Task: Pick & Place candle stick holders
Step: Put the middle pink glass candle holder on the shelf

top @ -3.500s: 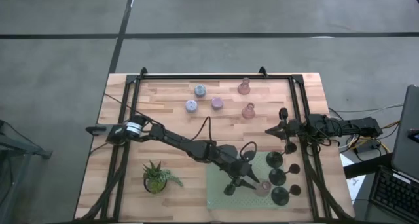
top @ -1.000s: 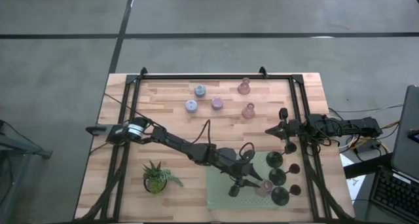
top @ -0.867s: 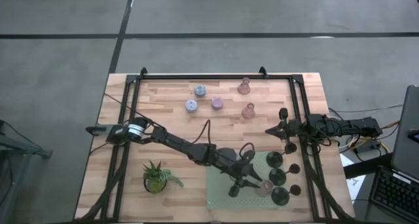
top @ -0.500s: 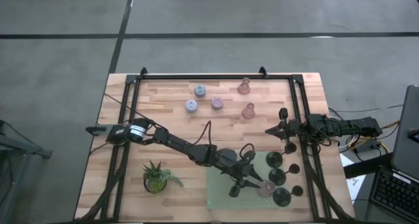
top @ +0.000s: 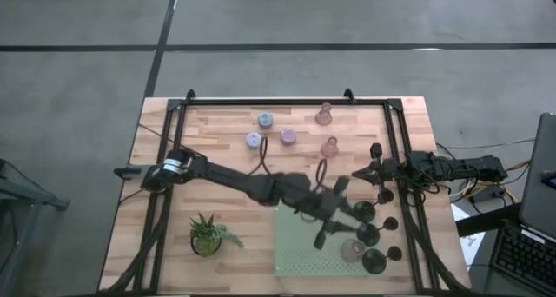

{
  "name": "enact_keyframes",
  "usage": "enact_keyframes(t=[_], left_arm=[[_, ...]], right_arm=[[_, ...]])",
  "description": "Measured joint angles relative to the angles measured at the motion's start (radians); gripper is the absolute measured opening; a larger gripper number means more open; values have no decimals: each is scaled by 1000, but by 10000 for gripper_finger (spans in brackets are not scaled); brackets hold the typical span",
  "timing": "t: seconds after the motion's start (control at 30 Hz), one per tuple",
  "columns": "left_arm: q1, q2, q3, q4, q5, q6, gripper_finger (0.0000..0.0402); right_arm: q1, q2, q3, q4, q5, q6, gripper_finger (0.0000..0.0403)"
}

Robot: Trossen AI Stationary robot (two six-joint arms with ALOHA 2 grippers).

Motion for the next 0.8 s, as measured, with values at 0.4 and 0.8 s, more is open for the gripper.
enact_keyframes(t=[0.4, 0.8], left_arm=[[27, 62, 186, -175, 11, 69, 122], [26, 63, 149, -481, 55, 132, 122]], right_arm=[[0, 0, 0, 0, 0, 0, 8], [0, 0, 0, 0, 0, 0, 8]])
